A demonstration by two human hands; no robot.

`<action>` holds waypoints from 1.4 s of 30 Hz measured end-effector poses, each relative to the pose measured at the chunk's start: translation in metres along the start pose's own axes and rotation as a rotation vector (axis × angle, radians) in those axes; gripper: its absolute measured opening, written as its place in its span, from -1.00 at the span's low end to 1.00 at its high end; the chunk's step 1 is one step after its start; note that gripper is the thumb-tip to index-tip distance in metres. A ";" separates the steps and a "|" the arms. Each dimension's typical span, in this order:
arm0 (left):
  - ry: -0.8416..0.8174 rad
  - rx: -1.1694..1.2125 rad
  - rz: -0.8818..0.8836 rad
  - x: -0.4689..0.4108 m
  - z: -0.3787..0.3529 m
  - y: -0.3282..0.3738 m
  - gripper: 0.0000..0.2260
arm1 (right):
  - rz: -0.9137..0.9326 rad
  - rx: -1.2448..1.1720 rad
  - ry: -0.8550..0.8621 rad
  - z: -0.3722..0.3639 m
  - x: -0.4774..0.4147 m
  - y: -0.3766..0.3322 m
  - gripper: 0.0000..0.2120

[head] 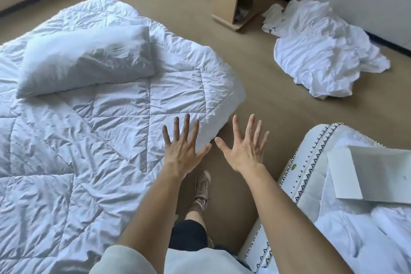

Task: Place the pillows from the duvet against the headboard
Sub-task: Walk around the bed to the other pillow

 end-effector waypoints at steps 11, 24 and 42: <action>0.002 -0.017 -0.036 -0.181 0.058 -0.026 -0.22 | -0.067 -0.017 -0.013 0.062 -0.175 -0.038 -0.14; 0.015 -0.010 0.000 -0.338 0.092 -0.008 -0.22 | -0.034 -0.028 0.013 0.119 -0.343 -0.026 -0.13; 0.099 0.103 0.352 -0.552 0.140 0.062 -0.20 | 0.269 0.089 -0.011 0.213 -0.611 -0.009 -0.12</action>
Point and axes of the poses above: each hand's wrist, its own x-axis away from the middle knuckle, its own z-axis out of the back of the hand, y = z × x, the point moved 6 cm from there along -x, towards the middle knuckle, and after that the axes turned 10 degrees about -z, right-handed, at the moved point
